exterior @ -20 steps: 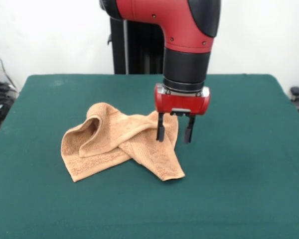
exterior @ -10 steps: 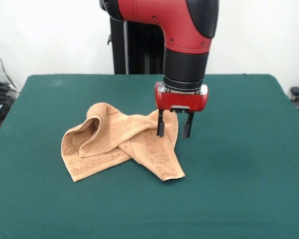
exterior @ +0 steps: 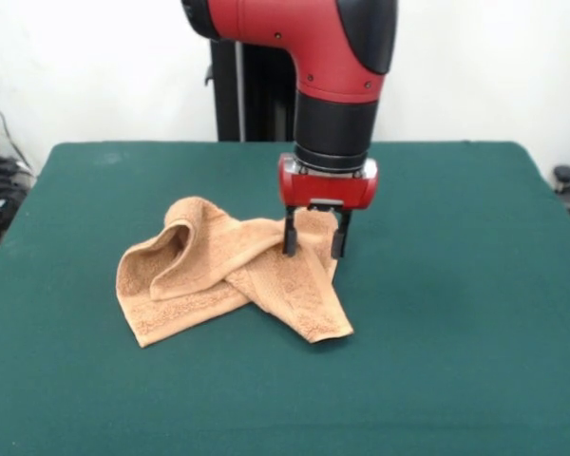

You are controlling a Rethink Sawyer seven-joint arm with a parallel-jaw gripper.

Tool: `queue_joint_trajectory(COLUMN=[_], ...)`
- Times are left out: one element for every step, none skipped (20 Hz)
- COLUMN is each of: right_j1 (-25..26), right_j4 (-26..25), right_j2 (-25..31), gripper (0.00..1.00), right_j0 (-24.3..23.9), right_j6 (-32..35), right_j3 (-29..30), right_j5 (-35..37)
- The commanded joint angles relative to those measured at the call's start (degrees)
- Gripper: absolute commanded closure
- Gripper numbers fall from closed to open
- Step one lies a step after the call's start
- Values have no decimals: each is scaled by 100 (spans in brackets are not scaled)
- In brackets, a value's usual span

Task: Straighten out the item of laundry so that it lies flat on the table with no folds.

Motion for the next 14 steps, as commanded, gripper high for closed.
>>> queue_joint_trajectory(right_j1=[242,270,295,322,339,355,381,400,390,397,421,432,437,439], right_j4=[-265,-277,-285,-288,-290,-288,-280,-279,-289,-290,-291,-288,-286,-283], right_j2=[691,693,704,718,722,716,711,714,724,727,731,743,748,748], gripper=[0,0,0,0,0,0,0,0,0,0,0,0,0,0], right_j0=[-66,-71,-79,-90,-97,-94,-96,-103,-119,-120,-125,-132,-136,-135], right_j6=[639,650,653,654,653,657,648,641,646,646,649,649,647,649], right_j3=[330,318,301,282,264,244,193,166,198,189,178,173,165,160], right_j5=[-174,-201,-222,-234,-246,-258,-239,-241,-266,-277,-296,-300,-299,-300])
